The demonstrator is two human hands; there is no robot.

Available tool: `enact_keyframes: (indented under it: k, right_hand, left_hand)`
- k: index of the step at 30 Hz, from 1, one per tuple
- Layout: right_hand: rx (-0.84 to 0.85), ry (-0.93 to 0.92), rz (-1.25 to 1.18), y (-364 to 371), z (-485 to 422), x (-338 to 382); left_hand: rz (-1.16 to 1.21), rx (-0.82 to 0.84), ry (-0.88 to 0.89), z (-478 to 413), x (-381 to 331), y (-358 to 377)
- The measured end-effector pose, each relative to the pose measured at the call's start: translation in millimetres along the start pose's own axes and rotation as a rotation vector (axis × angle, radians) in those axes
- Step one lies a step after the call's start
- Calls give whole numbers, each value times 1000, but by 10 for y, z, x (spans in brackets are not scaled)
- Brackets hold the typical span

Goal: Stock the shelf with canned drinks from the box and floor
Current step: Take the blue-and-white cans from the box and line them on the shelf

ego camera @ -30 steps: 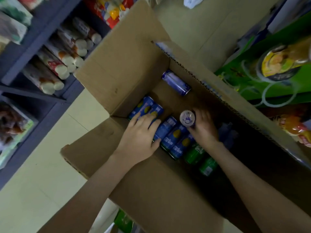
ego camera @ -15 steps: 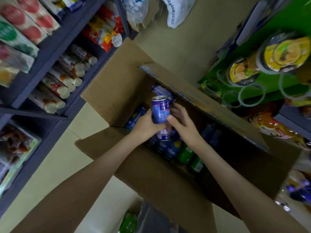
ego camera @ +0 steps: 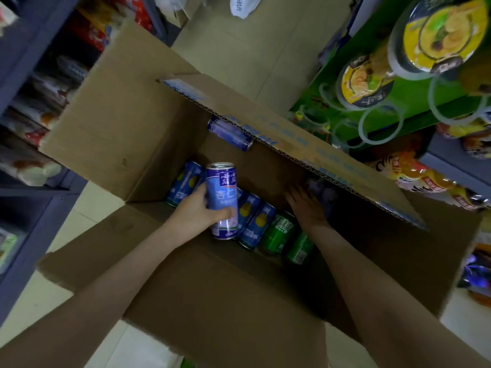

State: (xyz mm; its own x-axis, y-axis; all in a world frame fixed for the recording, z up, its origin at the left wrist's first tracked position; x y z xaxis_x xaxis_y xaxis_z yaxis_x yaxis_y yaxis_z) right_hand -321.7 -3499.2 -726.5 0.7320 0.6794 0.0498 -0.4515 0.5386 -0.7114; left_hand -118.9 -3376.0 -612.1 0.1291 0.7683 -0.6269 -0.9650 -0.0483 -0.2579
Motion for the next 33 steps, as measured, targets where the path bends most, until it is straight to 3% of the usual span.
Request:
enact_keyframes:
  k: [5,8,11,16,20,28,33]
  right_hand:
    - [-103,-107,262,64,-364,-110]
    - [-203,-135,251,72,-504,-55]
    - [-277,-126,197,-404,-181,241]
    - [-209,-148,-206,-1015,472,658]
    - [-380,-127,-608,-1652,1213,727]
    - [-563,-85,-1271,-2572,2790,166]
    - [-435,-219,-1726,-2720,3633,-410]
  left_hand:
    - [98,-96,16,22,191,-85]
    - [144,-116,15,30,294,-82]
    - [181,-96,27,86,253,-85]
    - [302,-23,74,306,-113,-143]
    - [339,-7,172,630,-619,-197]
    - [372,99,430,1623,-2000,157]
    - [342,172,571,2260,-2903,867]
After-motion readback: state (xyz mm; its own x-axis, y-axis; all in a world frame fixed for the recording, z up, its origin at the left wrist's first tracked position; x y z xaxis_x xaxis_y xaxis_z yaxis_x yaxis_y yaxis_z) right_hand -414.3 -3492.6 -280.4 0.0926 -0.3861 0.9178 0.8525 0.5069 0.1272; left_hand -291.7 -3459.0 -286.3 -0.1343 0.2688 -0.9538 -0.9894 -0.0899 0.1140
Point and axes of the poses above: each hand's wrist, its own z-axis away from the middle knuckle, its own y-axis out of the palm, x = y × z, the point moved 10 cm from there along -z, towards the middle knuckle, and after that the axes turned 6 degrees about -z, right-handed, at the moved point
